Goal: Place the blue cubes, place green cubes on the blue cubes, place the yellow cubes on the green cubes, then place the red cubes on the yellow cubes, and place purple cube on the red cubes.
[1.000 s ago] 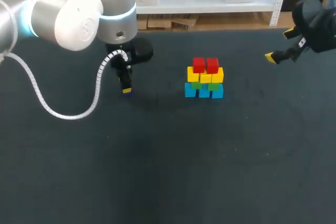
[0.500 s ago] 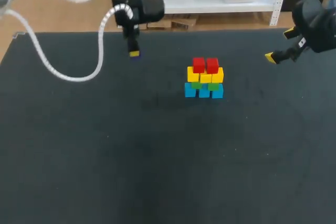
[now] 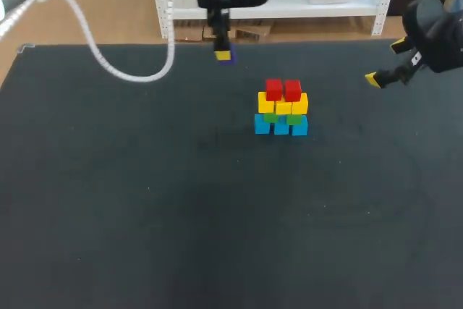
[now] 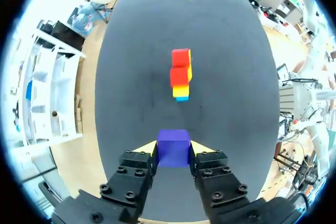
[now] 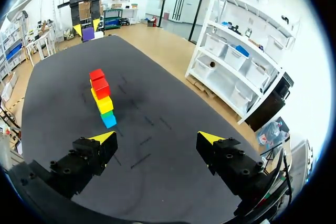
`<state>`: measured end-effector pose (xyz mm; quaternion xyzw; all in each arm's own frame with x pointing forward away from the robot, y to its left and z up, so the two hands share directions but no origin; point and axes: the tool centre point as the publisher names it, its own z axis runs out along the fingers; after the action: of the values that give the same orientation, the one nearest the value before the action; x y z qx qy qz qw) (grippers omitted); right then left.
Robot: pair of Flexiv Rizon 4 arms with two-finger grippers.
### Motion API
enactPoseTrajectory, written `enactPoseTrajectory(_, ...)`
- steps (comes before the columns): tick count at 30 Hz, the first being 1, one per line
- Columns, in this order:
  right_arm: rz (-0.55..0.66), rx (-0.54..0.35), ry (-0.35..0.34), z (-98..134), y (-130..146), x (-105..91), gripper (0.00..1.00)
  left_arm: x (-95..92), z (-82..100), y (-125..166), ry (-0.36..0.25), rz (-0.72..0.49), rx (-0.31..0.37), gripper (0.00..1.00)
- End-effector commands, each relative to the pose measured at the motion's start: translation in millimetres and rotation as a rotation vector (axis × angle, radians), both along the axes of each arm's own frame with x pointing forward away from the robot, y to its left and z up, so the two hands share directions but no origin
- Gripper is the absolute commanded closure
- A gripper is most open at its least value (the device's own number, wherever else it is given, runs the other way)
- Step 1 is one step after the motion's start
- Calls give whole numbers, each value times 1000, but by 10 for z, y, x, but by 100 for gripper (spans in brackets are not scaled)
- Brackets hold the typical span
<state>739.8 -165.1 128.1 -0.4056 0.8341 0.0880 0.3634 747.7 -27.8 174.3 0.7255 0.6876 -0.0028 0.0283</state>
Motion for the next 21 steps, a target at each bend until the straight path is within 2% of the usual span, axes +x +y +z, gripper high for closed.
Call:
enactPoseTrajectory(1,2,2,1,0,-6,3,0,82,8,-264,84,-12,65,100)
enactPoseTrajectory(5,2,2,1,0,-6,3,0,31,-50,-420,94,-27,103,100)
enactPoseTrajectory(11,2,2,1,0,-6,3,0,-35,-176,-573,112,-7,126,100)
enactPoseTrajectory(21,2,2,1,0,-6,3,0,-87,-299,-800,131,26,111,100)
